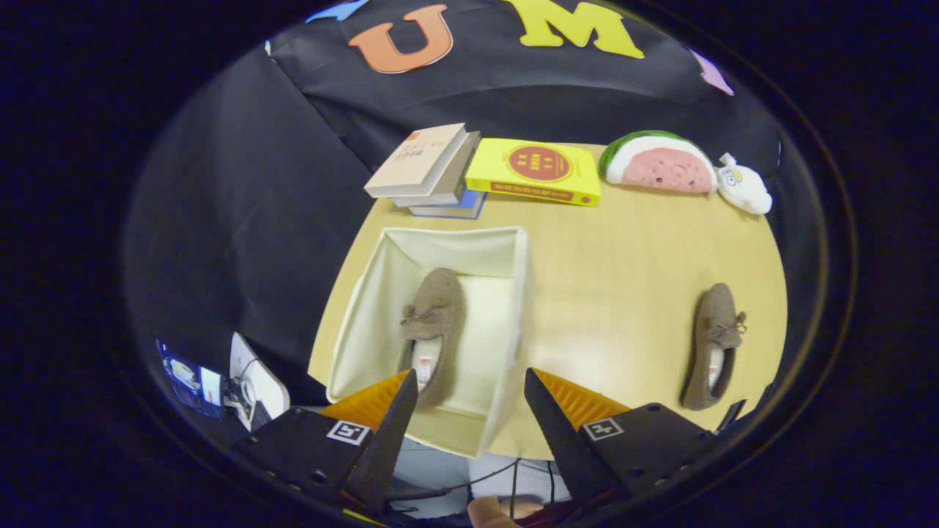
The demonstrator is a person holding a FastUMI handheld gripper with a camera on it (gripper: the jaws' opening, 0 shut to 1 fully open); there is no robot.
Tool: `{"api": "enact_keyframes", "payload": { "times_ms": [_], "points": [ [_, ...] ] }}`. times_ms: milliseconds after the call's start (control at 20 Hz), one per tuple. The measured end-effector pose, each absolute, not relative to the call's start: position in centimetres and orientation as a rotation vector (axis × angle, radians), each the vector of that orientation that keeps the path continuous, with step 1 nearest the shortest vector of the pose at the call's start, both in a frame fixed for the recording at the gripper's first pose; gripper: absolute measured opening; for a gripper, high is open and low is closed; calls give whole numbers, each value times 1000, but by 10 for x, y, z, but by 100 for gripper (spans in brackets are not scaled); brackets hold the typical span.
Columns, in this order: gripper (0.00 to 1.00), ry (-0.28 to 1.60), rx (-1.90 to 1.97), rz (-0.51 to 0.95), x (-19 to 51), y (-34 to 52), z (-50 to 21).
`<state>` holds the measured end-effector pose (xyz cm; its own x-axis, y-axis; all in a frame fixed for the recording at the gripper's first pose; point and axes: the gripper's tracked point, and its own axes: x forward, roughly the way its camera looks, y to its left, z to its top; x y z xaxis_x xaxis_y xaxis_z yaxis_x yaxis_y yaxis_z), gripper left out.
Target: Open the storage box then place both shoes into the box .Put the left shoe in first, then the right shoe, with the right side of both shoes facing outward in a uniform manner.
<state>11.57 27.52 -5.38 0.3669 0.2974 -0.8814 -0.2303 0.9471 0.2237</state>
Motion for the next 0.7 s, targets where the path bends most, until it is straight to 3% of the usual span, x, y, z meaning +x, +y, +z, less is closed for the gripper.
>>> {"api": "enact_keyframes", "payload": {
  "times_ms": [150,700],
  "points": [
    [98,1161,82,235,118,219,-52],
    [96,1241,-23,-132,155,-9,-149]
  ]
}}
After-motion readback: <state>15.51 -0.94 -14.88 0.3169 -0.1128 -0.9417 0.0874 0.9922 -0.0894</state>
